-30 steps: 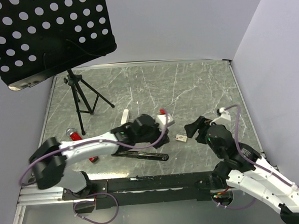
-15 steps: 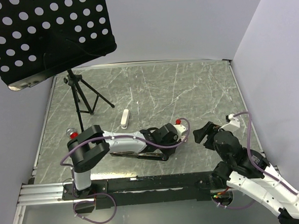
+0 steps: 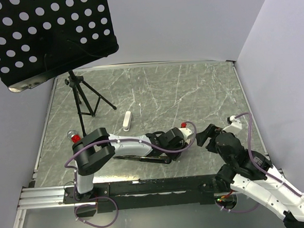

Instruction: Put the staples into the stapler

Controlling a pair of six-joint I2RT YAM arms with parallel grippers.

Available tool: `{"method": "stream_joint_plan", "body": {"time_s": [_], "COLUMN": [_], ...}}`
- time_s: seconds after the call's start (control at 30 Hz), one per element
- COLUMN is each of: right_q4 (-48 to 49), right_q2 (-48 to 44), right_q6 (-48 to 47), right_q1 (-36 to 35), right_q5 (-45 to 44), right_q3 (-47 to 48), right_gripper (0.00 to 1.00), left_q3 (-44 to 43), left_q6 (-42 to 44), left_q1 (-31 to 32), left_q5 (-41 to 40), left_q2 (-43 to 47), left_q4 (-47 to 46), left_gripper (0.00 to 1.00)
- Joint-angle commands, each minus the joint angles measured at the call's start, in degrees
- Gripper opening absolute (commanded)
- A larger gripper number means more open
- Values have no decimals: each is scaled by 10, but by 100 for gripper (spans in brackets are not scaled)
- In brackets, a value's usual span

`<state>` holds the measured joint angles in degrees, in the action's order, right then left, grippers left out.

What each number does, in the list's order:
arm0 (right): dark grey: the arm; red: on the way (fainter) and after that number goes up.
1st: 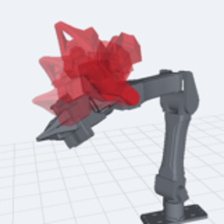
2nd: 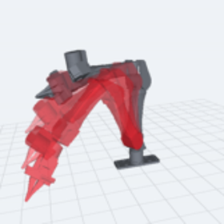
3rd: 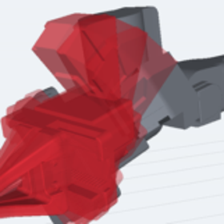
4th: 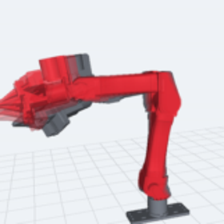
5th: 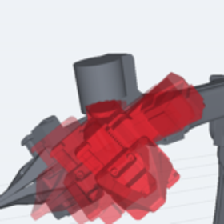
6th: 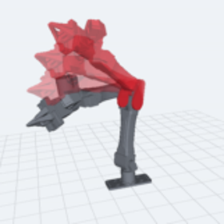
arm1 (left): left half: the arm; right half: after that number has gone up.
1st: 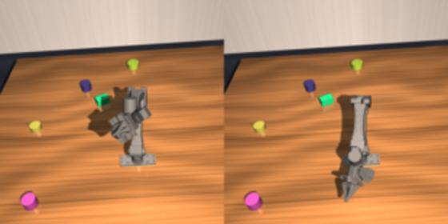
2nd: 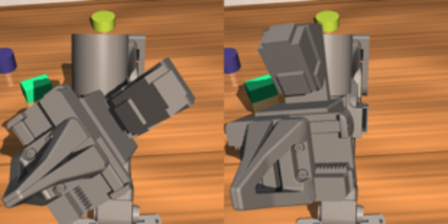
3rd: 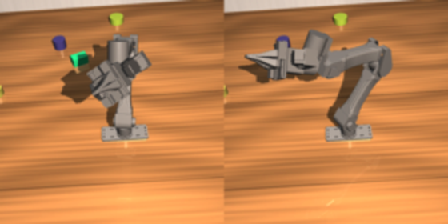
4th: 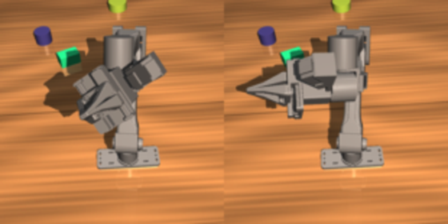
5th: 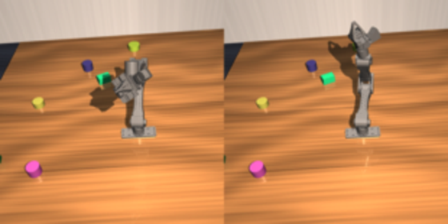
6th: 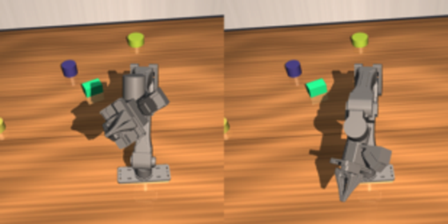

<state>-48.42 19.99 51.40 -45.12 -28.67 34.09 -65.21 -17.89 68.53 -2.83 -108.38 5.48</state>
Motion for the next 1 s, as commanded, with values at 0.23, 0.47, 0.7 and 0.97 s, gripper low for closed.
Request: {"method": "stream_joint_plan", "body": {"time_s": [0.23,0.47,0.7,0.97], "right_q4": [3,64,147,193], "right_q2": [29,62,187,410], "right_q6": [-23,-140,-276,-397], "right_q1": [0,0,-2,-60], "right_q5": [15,98,250,356], "right_q3": [38,50,80,136], "right_gripper": [85,85,85,87], "left_q3": [-2,55,165,171], "left_q6": [-8,-48,-97,-27], "left_q1": [3,-59,-219,-306], "left_q5": [-8,6,34,-109], "left_q2": [49,177,372,498], "left_q4": [18,-15,-18,59], "left_gripper": [65,78,93,99]}}
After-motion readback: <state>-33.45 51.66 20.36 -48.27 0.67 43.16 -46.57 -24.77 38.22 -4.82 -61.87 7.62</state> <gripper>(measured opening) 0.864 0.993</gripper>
